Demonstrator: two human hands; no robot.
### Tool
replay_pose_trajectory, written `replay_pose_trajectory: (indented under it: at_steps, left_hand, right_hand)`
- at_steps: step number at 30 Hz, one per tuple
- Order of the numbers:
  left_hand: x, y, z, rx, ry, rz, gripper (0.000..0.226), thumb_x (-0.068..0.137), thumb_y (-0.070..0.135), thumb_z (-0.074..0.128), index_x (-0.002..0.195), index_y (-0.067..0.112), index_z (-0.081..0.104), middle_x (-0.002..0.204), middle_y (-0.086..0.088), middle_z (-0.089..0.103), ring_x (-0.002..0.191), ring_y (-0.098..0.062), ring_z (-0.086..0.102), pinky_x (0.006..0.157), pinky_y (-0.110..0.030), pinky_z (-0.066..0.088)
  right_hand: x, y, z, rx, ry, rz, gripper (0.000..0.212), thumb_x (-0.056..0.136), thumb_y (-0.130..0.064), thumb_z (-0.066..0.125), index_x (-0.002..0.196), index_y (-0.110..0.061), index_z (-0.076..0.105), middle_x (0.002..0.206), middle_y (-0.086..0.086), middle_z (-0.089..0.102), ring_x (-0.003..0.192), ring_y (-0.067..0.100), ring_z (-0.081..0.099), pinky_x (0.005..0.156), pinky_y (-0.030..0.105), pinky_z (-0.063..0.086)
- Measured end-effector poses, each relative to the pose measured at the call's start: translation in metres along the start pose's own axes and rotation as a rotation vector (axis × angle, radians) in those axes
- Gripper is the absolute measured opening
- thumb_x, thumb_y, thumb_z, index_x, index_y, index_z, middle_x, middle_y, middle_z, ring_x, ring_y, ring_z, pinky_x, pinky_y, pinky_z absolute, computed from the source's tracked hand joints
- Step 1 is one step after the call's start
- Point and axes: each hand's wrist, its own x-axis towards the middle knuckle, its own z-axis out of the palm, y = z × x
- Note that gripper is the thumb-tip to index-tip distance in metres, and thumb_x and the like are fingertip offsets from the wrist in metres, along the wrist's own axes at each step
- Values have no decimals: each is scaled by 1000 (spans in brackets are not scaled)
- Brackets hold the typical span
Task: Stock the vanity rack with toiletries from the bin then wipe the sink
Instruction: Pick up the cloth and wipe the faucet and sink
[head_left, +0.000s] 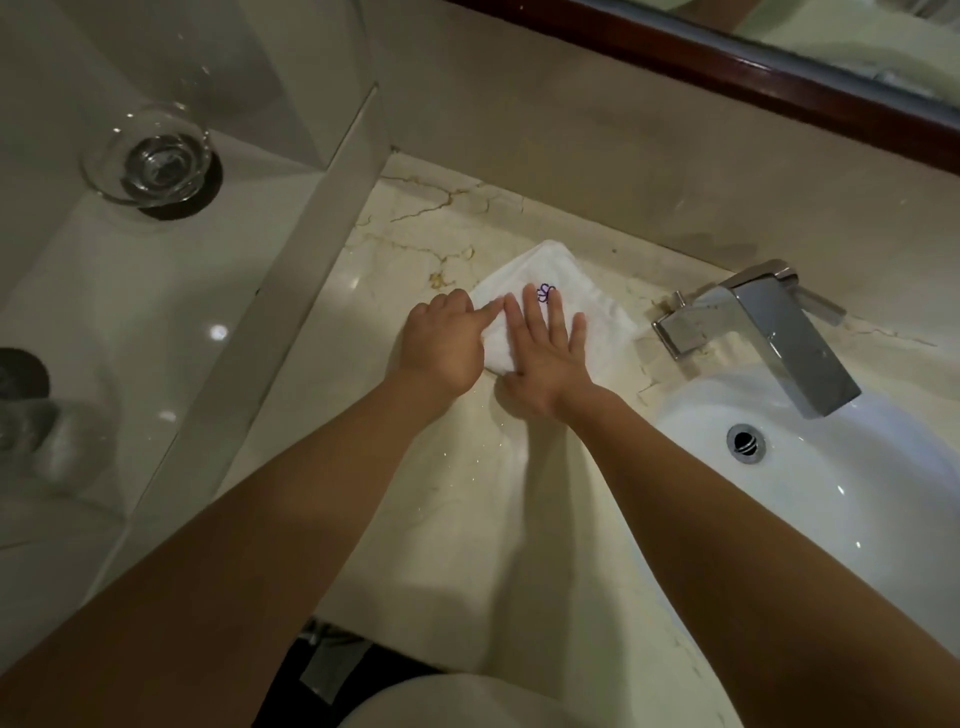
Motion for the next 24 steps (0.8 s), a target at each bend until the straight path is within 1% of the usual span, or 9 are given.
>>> replay_pose_trajectory:
  at_steps: [4,12,19,24]
  left_hand:
    - [-32,-8,2,-18,-25,-40,59,95,23,46,149,37,28,120,-4,50,113,-22,48,95,-34,33]
    - [-96,-24,10,-25,-56,-82,60,95,25,45,150,37,25,123,-2,49,116,-22,47,96,-34,33]
    - [-137,-35,18,-53,-59,-102,59,94,25,46,149,36,28,122,-4,50,115,-23,47,95,-35,34]
    - [-167,-35,25,-74,-69,-109,59,94,26,48,149,35,28,124,-4,50,114,-24,49,92,-35,35]
  right_hand:
    - [-15,-12,17,-16,6,-45,87,91,-26,44,153,-20,-17,157,6,-30,142,26,-34,111,51,-23]
    - [-48,-41,49,-28,-20,-114,86,92,-24,43,152,-22,-17,158,5,-29,142,26,-33,111,50,-23]
    - [-75,-62,74,-32,-24,-126,85,92,-23,44,152,-23,-17,158,4,-28,142,26,-33,110,50,-24]
    - [-100,-69,90,-35,-45,-160,85,91,-16,40,152,-25,-18,158,2,-29,142,25,-33,111,50,-23]
